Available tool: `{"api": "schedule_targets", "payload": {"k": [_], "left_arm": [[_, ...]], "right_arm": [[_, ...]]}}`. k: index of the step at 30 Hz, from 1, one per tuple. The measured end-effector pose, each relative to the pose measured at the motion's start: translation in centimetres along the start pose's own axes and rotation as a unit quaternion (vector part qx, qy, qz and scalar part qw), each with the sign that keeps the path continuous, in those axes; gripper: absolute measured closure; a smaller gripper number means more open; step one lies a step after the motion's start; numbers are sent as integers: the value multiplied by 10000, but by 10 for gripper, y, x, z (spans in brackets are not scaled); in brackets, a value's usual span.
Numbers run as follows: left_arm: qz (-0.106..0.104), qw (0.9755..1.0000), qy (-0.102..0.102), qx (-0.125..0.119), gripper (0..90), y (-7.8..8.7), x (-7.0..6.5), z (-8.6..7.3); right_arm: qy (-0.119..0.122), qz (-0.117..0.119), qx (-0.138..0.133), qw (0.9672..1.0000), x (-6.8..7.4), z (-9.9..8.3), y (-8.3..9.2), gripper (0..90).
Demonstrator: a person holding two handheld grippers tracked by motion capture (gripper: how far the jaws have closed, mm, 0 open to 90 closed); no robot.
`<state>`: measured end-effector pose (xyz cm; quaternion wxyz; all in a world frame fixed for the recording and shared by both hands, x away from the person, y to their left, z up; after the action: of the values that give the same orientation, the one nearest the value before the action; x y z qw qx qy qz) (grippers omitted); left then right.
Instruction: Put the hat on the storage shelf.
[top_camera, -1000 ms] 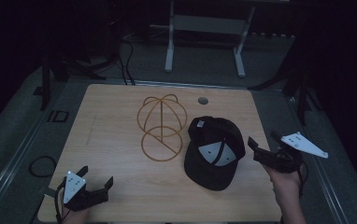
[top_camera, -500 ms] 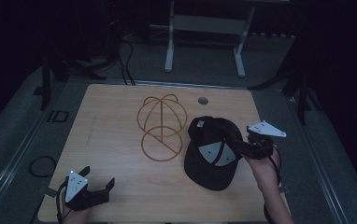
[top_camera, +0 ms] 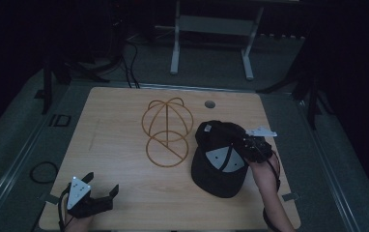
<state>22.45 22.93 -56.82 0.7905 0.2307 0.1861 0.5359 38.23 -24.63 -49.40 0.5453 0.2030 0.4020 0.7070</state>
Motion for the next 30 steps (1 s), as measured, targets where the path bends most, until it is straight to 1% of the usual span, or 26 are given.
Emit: {"api": "schedule_targets", "payload": {"k": [1,2,3,5,6,7,9,10,12,15,17,19,20,21,24,25,26,27,28,30], "left_arm": [[-18,10000,18,-9,16,0,0,0],[-28,10000,39,-12,16,0,0,0],[-38,10000,49,-9,16,1,1,0],[-38,10000,61,-18,16,1,1,0],[-48,10000,65,-15,16,1,1,0],[-65,10000,68,-8,16,1,1,0],[-71,10000,66,3,16,1,0,0],[-78,9999,65,8,16,1,0,0],[-86,9999,66,15,16,0,0,0],[-106,9999,45,22,16,0,-1,0],[-123,9999,47,24,16,0,-2,1],[-146,9999,56,17,16,1,-2,1],[-158,9999,49,16,16,1,-3,1],[-176,9998,41,10,16,0,-4,2],[-229,9997,6,35,16,0,-7,1],[-242,9997,-3,45,16,0,-9,1],[-268,9996,-11,48,16,0,-10,1],[-295,9996,-4,40,16,0,-12,1],[-313,9995,-26,39,16,-1,-13,2],[-392,9992,-30,13,16,-1,-18,4]], "right_arm": [[38,-38,15,10000,0,0,-1,669],[90,-169,35,9998,-1,0,-2,727],[118,-242,23,9996,-1,0,-3,773],[95,-244,44,9996,-1,0,-4,875],[52,-251,15,9997,-2,0,-4,885],[21,-251,-6,9997,-2,0,-4,887],[-73,-104,-85,9999,-1,1,-1,889],[-111,-67,-159,9998,-1,1,1,890],[-205,80,-308,9993,-1,3,9,890],[-216,120,-535,9983,-1,8,23,890],[-194,126,-670,9975,-1,12,33,891],[-189,254,-855,9958,0,17,47,891],[-189,254,-855,9958,0,17,47,891],[-190,289,-910,9953,0,19,52,891],[-105,275,-1074,9938,3,23,64,890],[-43,191,-1193,9927,5,24,72,890],[-43,191,-1193,9927,5,24,72,890],[24,198,-1305,9912,7,26,79,890],[24,198,-1305,9912,7,26,79,890],[103,226,-1383,9901,9,27,85,890]]}}
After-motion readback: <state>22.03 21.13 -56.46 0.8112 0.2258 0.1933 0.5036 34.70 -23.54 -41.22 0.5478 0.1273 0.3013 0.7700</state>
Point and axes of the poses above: each handheld gripper's, and its own axes: y roughly backward along the jaws, z roughly out of its top, x roughly to its left, the point moved 4 cm from there along -y, roughly forward along the jaws, and after that the axes turned 12 degrees about x, right-handed, at the moved point
